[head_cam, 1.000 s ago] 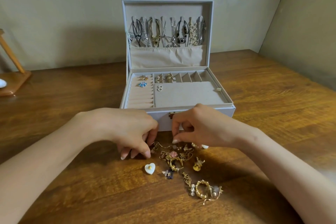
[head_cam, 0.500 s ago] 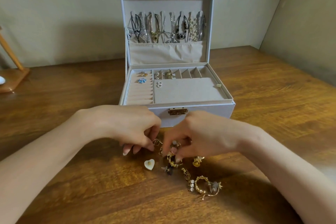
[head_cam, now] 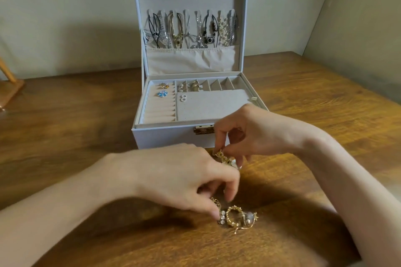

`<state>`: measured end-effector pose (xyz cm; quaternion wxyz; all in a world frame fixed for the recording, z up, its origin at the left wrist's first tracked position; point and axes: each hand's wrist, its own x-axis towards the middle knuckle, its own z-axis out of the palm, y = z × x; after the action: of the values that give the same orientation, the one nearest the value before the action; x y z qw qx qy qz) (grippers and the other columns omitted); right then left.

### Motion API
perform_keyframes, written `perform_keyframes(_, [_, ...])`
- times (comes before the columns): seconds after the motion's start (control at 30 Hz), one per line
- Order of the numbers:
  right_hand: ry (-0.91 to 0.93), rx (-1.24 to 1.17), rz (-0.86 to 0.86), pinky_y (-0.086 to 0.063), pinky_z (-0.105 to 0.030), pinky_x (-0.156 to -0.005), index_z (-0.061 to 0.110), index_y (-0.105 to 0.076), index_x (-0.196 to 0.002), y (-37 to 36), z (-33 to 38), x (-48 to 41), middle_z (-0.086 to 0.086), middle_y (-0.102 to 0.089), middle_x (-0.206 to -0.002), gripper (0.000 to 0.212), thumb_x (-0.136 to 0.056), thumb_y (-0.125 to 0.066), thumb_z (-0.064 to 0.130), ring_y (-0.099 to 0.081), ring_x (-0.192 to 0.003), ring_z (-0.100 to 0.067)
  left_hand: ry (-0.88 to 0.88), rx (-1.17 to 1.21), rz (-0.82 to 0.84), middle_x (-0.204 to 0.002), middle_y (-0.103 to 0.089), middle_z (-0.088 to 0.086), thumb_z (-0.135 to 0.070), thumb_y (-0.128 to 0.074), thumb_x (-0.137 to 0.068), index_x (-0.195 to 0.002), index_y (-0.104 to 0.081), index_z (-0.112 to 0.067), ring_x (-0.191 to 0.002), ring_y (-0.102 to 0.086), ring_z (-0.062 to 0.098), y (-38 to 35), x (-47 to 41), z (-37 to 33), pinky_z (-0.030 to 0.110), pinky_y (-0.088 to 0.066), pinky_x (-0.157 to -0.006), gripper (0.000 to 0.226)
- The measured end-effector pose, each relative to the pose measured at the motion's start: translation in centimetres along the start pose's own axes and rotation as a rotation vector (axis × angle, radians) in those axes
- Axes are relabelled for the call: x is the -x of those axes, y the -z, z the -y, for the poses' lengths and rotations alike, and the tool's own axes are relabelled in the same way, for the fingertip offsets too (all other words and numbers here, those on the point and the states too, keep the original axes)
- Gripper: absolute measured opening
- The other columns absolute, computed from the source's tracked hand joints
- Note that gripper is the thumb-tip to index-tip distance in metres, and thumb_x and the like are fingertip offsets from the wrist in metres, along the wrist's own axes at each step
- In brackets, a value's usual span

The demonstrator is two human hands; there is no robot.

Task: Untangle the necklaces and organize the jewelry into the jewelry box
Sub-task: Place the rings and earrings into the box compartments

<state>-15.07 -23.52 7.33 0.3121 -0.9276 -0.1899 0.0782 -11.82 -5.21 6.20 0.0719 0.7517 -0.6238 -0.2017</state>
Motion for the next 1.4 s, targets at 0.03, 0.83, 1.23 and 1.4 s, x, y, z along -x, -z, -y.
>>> perform_keyframes(0.03, [-0.011,-0.010,0.002,-0.052,-0.020,-0.048,0.004,-0.067,-0.084,-0.1,-0.1,-0.1,0.023,-0.063,-0.055,0.009,-0.081,-0.064,-0.003,-0.062,-0.047,-0.004,-0.031,-0.060,-0.050,-0.070,-0.053,-0.012,-0.043,-0.066,-0.083,-0.099,-0.051,-0.036,-0.068,-0.051,-0.003,-0.7,-0.5,-0.1,0.018,-0.041,-0.061,0.024])
perform_keyframes(0.83, [0.026,-0.626,-0.329,-0.055,-0.021,-0.066,-0.005,-0.064,-0.096,0.9,-1.0,-0.6,-0.008,-0.070,-0.079,0.015,-0.083,-0.060,-0.010,-0.070,-0.072,-0.017,0.052,0.449,-0.587,-0.066,-0.046,0.002,-0.031,-0.070,-0.081,-0.076,-0.062,-0.027,-0.060,-0.042,0.007,1.9,0.3,2.5,0.016,-0.035,-0.058,0.010])
perform_keyframes(1.23, [-0.011,-0.526,-0.569,-0.053,-0.019,-0.058,0.004,-0.070,-0.095,3.2,-2.2,-1.8,-0.011,-0.069,-0.074,0.016,-0.080,-0.067,-0.002,-0.066,-0.062,-0.013,0.143,0.394,-0.859,-0.107,-0.061,-0.015,-0.013,-0.062,-0.086,-0.081,-0.058,-0.018,-0.084,-0.058,-0.003,3.2,-0.8,4.9,0.014,-0.046,-0.071,0.008])
perform_keyframes(1.4, [-0.084,-0.507,-0.526,-0.058,-0.026,-0.059,-0.005,-0.066,-0.092,5.2,-3.2,-4.9,-0.017,-0.067,-0.069,0.010,-0.081,-0.067,-0.003,-0.067,-0.058,-0.020,0.282,0.544,-0.886,-0.099,-0.069,0.007,-0.011,-0.060,-0.088,-0.082,-0.054,-0.011,-0.078,-0.067,0.009,6.5,-3.1,7.2,0.019,-0.055,-0.063,0.009])
